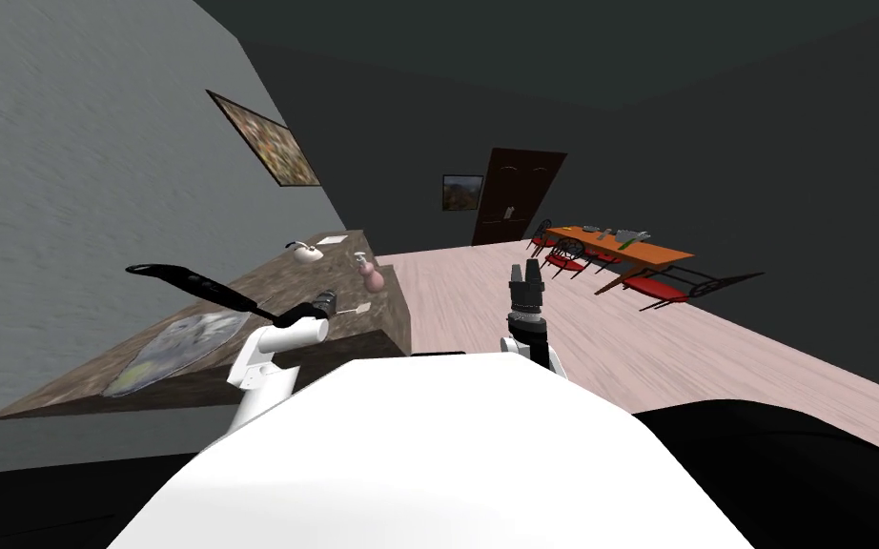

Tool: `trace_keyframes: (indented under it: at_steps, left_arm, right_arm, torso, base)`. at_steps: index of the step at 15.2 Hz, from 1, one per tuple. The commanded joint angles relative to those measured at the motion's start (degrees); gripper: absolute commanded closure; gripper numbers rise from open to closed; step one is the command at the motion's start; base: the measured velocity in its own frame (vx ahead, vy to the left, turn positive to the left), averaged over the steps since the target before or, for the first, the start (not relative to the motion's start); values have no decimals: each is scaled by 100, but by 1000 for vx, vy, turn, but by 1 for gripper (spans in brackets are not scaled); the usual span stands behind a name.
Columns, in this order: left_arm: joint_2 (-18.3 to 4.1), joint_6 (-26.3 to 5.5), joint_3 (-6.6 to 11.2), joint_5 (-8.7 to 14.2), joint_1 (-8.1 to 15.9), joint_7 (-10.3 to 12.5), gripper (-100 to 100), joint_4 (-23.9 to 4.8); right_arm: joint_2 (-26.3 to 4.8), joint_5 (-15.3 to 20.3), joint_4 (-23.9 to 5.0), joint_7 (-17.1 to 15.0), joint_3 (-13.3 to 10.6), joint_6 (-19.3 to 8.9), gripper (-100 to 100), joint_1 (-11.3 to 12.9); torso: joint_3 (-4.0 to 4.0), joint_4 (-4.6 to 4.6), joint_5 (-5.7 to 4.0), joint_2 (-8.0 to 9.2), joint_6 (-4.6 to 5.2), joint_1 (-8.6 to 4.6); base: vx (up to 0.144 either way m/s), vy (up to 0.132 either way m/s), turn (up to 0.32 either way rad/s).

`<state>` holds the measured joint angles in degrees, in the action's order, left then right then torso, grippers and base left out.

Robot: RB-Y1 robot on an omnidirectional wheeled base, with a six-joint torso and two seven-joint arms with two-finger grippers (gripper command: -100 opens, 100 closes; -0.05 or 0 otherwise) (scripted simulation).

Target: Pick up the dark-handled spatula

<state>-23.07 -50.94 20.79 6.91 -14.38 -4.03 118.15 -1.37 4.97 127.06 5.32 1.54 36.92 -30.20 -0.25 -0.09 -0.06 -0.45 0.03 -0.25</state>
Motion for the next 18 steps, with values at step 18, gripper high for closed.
trace_keyframes:
  at_steps: [18]
  left_arm:
    - [-241,-2180,527,220,194,-401,-100,-397]
  right_arm:
    - [0,0,0,0,1,0,0,0]
  torso:
    - [10,3,5,17,-3,21]
  base:
    - [67,-14,-22]
